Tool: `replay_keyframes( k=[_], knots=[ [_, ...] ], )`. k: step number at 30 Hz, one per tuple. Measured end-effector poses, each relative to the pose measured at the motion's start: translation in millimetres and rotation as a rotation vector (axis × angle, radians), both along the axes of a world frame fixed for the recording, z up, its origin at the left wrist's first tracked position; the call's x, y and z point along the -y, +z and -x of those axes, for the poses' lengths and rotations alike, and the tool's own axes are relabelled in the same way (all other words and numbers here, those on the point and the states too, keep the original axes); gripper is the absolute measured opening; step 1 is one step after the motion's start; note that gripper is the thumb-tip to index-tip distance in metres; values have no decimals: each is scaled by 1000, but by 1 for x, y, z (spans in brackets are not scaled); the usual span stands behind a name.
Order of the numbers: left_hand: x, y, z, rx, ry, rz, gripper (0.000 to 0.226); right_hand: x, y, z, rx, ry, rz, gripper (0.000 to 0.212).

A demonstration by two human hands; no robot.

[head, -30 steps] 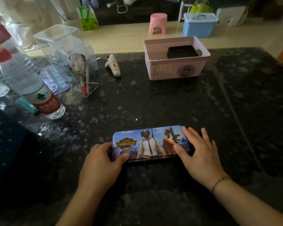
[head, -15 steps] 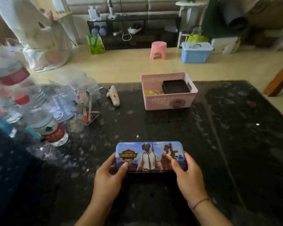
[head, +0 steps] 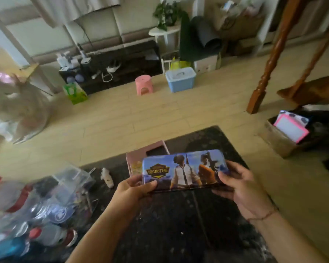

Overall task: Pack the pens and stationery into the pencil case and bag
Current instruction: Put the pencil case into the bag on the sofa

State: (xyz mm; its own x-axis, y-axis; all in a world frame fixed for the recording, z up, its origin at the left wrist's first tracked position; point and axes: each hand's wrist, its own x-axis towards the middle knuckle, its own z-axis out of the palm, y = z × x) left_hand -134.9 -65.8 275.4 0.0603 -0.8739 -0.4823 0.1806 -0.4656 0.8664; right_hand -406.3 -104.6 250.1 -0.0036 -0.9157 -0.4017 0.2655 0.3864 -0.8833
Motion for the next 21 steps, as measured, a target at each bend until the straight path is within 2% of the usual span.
replay_keyframes(
  k=[2, 6, 9, 11, 13, 16, 21],
  knots=[
    [13, 42, 39, 11, -97, 30, 34, -7, 42, 38, 16, -63, 0, 78],
    [47, 106, 139, -30, -376, 71, 30, -38, 113, 134, 10, -293, 32, 66],
    [61, 133, 224, -47, -619, 97, 38, -79, 140, 205, -29, -523, 71, 38],
    [61, 140, 286, -32, -792, 137, 35, -119, 151, 248, -73, -682, 65, 33],
    [48, 147, 350, -22, -969, 167, 29, -171, 158, 284, -117, -857, 56, 31],
    [10, 151, 439, -14, -1210, 187, 34, -259, 165, 320, -187, -1100, 49, 26],
    [-102, 151, 551, -57, -1589, 124, 16, -414, 177, 321, -165, -1493, 3, 33]
  ],
)
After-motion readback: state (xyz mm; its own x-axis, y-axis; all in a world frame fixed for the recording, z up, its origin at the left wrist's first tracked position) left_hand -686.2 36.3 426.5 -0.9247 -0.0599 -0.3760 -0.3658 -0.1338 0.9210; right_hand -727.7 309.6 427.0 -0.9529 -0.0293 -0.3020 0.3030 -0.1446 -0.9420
